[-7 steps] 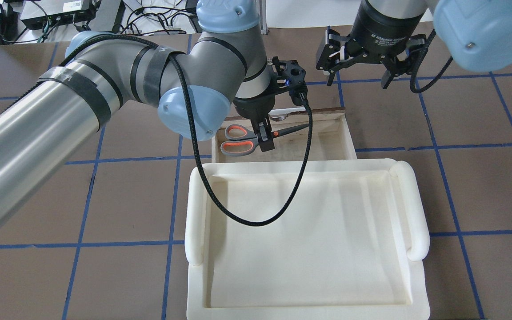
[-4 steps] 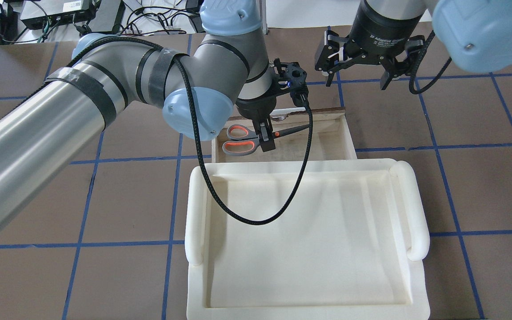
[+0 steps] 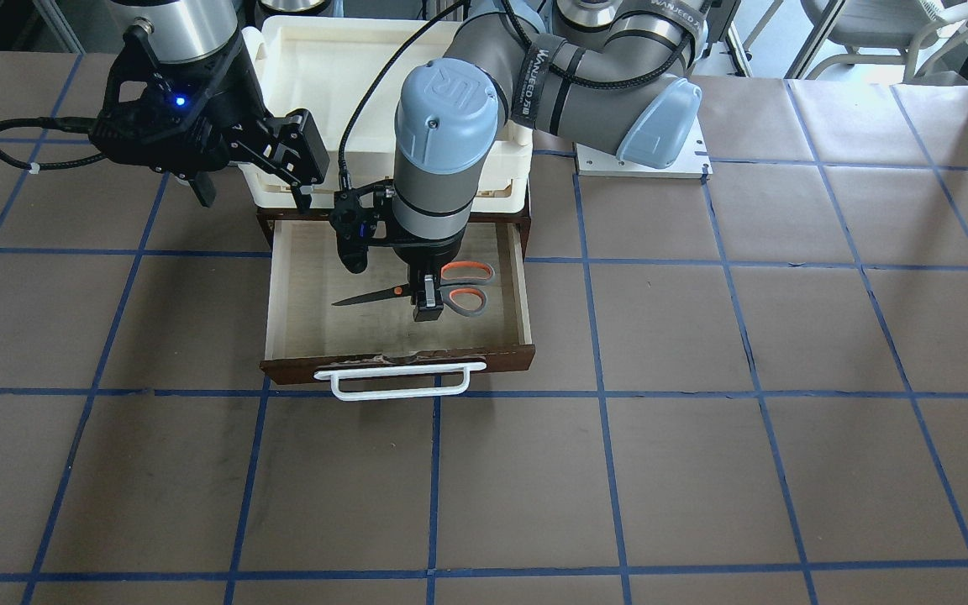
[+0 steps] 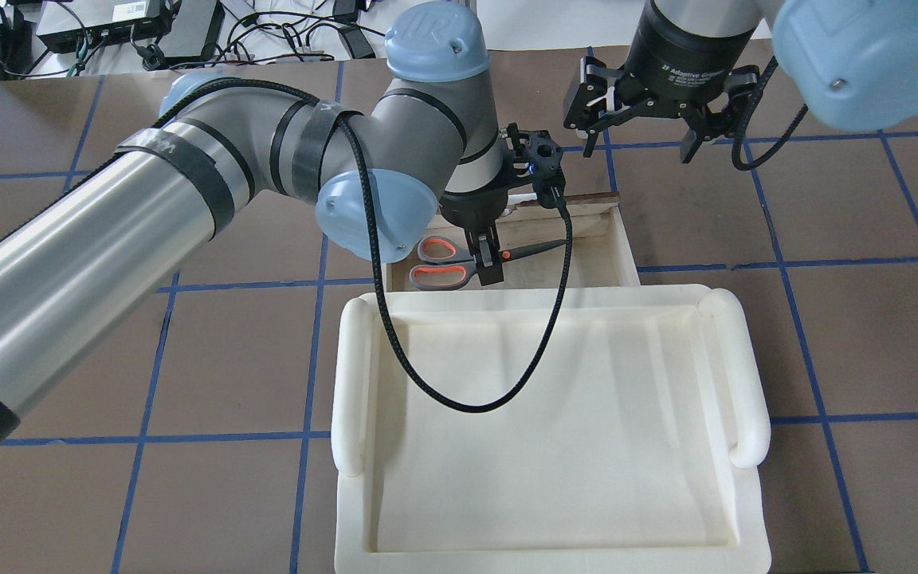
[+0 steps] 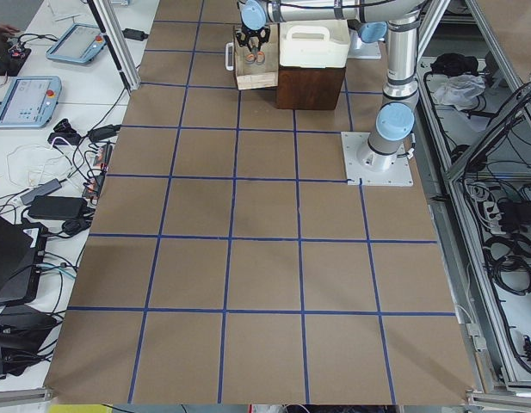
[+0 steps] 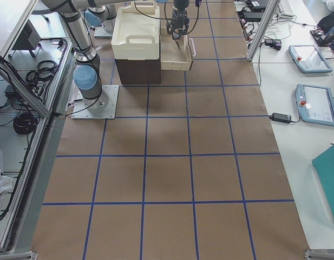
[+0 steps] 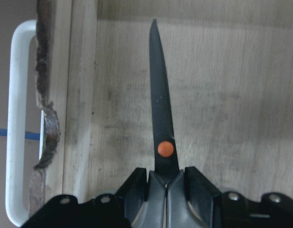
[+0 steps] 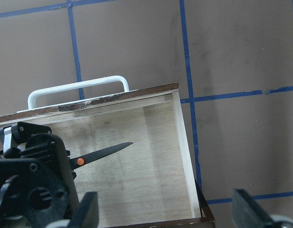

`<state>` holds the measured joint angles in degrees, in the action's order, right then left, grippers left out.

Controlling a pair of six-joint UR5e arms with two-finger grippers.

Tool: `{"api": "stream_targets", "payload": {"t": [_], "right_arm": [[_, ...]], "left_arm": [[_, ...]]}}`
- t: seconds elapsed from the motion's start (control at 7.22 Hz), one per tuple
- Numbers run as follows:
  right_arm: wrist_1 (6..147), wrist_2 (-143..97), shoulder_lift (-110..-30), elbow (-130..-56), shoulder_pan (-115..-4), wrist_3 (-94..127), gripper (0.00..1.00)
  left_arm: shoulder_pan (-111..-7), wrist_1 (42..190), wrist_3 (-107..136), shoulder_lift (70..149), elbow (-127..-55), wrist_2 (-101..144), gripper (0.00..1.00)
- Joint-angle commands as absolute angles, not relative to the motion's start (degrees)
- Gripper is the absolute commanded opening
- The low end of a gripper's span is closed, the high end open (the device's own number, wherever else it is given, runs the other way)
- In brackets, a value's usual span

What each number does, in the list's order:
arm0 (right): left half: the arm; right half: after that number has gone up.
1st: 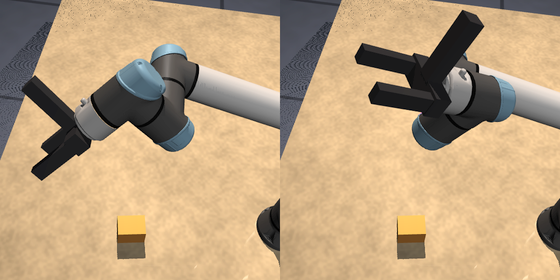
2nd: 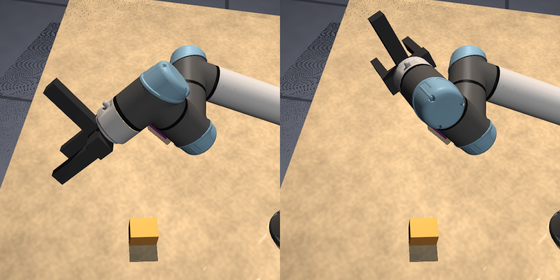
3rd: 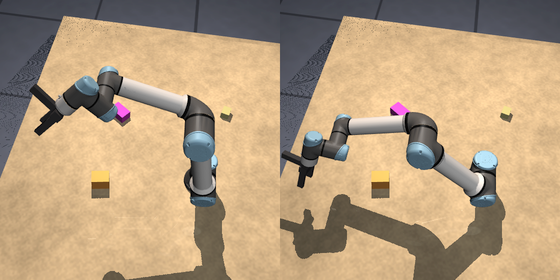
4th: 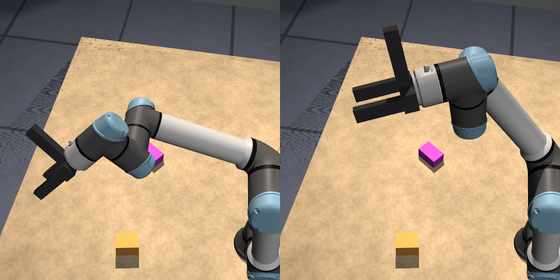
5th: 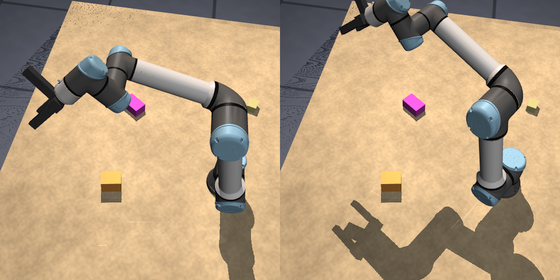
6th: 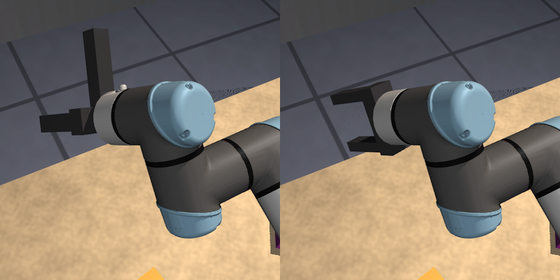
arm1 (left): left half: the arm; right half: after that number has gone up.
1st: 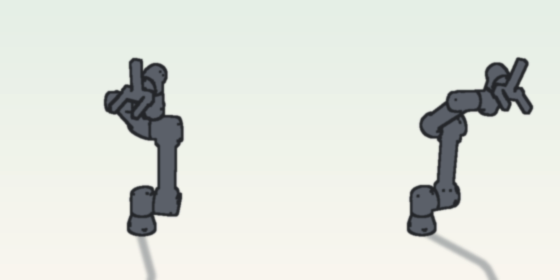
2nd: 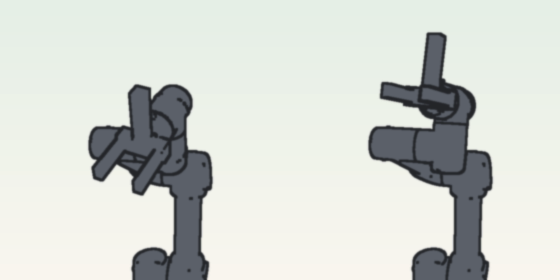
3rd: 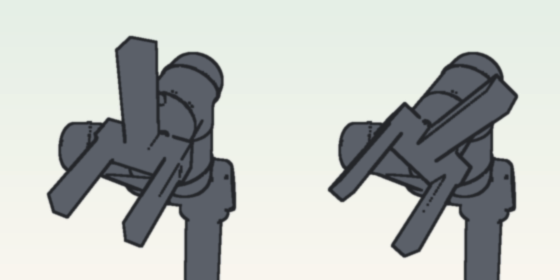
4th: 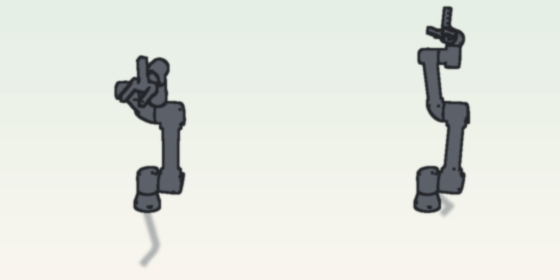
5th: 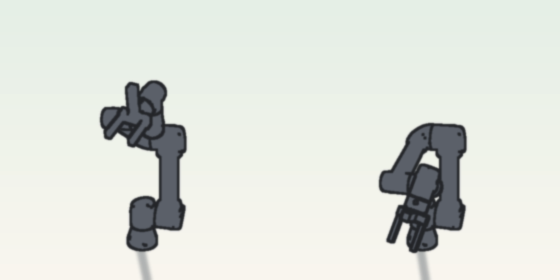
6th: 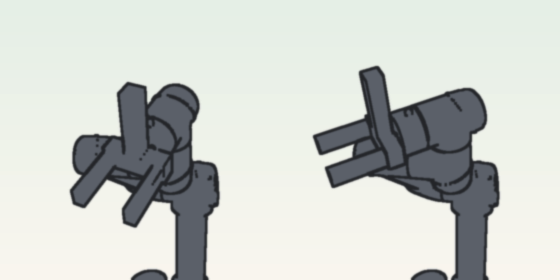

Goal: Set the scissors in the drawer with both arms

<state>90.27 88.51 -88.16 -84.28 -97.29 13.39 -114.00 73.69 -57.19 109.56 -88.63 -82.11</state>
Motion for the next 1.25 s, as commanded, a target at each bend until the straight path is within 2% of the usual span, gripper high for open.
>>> {"api": "stream_targets", "payload": {"t": [0.0, 0.55, 0.83, 0.97, 1.11], "right_arm": [[90.18, 88.51, -88.15, -84.29, -97.29, 13.1, 1.0], [90.26, 88.42, -88.07, -84.29, -97.3, 12.92, 1.0], [90.26, 88.42, -88.07, -84.29, -97.3, 12.92, 1.0], [90.26, 88.42, -88.07, -84.29, -97.38, 12.92, 1.0], [90.26, 88.42, -88.07, -84.29, -97.38, 12.92, 1.0]], "left_arm": [[-114.52, 73.65, -57.65, 110.3, -89.29, -82.18, 0.04], [-115.48, 71.81, -57.66, 111.88, -89.65, -82.26, 0.04], [-115.75, 71.11, -57.66, 112.32, -90.78, -82.27, 0.11], [-115.75, 70.41, -57.57, 112.41, -91.14, -82.27, 0.29], [-115.75, 70.4, -57.31, 112.33, -91.14, -82.09, 0.51]]}}
